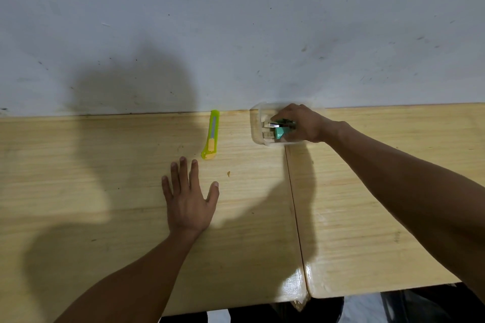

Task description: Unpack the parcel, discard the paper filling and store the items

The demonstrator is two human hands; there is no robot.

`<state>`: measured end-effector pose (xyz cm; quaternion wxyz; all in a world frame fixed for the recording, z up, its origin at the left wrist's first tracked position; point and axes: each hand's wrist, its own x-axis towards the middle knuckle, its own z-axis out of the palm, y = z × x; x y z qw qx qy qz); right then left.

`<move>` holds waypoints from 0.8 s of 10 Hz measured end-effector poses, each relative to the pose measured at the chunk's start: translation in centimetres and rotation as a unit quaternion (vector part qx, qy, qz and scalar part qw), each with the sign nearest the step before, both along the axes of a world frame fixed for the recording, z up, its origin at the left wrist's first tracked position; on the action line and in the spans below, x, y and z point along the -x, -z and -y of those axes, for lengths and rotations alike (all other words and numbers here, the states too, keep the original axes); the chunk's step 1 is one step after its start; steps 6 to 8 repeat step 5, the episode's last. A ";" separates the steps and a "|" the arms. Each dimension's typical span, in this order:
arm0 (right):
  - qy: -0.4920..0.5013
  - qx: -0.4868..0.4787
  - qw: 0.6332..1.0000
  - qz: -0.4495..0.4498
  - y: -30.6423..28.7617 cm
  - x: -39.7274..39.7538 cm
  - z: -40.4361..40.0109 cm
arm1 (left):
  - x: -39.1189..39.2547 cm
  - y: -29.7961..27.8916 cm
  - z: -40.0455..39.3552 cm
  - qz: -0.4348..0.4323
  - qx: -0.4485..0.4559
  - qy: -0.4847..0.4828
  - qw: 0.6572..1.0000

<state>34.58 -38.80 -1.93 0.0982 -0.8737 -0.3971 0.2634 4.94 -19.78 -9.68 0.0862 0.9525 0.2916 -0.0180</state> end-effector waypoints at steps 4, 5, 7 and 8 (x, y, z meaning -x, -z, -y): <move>0.184 -0.106 0.975 0.070 -3.2 5.1 -1.4 | -0.5 -1.3 -1.0 0.000 0.084 -0.029 0.996; 0.211 -0.128 0.965 0.090 -3.8 7.8 -2.8 | -1.5 -3.2 -2.8 -0.014 0.158 -0.034 0.987; 0.211 -0.128 0.965 0.090 -3.8 7.8 -2.8 | -1.5 -3.2 -2.8 -0.014 0.158 -0.034 0.987; 0.211 -0.128 0.965 0.090 -3.8 7.8 -2.8 | -1.5 -3.2 -2.8 -0.014 0.158 -0.034 0.987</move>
